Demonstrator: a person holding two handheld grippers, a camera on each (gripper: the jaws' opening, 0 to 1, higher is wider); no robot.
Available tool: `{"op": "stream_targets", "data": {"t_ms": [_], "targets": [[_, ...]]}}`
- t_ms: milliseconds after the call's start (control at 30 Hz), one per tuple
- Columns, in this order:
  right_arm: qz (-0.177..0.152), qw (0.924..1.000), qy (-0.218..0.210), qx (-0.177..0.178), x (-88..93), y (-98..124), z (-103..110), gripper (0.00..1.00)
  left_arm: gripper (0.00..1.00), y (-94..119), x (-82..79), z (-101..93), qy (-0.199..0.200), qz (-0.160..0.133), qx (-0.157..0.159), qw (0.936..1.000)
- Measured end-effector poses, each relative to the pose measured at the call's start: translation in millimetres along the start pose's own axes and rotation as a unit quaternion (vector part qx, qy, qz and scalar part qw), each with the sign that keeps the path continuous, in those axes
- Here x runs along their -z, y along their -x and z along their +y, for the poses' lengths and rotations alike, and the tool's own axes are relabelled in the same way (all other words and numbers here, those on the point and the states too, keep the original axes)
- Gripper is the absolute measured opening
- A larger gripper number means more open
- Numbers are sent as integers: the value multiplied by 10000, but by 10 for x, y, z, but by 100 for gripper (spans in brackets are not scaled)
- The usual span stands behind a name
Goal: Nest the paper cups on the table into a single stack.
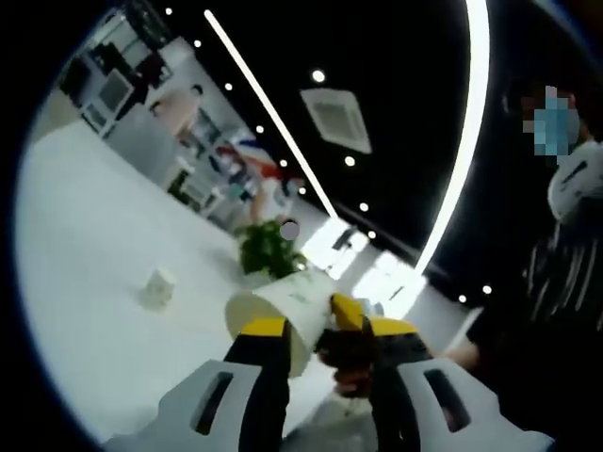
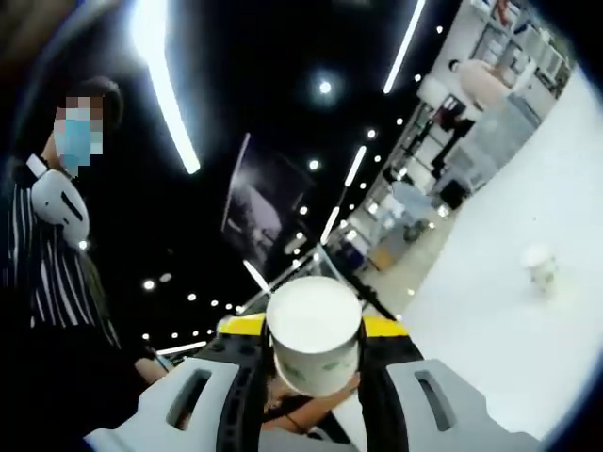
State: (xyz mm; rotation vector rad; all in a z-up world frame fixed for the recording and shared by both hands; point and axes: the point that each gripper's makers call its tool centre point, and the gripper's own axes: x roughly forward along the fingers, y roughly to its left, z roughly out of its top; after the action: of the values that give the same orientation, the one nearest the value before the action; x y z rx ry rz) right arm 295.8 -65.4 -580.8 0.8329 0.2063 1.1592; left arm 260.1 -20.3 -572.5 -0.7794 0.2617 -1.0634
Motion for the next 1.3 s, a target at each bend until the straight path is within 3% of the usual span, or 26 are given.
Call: {"op": "stream_targets", "data": {"t_ms": [200,400,767,867,933,1067,1300], "targets": [[-97,9991,-191,-368,-19,12,183,33,4,18,-50,-89,142,-63,218,9996],[86,9959,233,-866,-17,42,412,33,0,64,-41,-306,409,184,767,9960],[846,9828,1100,-1219,14,2,599,34,0,90,-119,-479,223,1011,969,9899],[1103,9716,1699,-1222,53,1,644,35,0,102,-133,-561,-272,1360,993,9853],[1350,9598,2139,-1217,114,-3,687,35,0,104,-130,-604,-546,1519,1027,9815],[1794,9367,2784,-1132,247,2,690,40,0,76,-86,-643,-795,1913,1014,9730],[2072,9109,3501,-687,352,24,523,48,0,36,35,-636,-1045,2491,957,9580]]}}
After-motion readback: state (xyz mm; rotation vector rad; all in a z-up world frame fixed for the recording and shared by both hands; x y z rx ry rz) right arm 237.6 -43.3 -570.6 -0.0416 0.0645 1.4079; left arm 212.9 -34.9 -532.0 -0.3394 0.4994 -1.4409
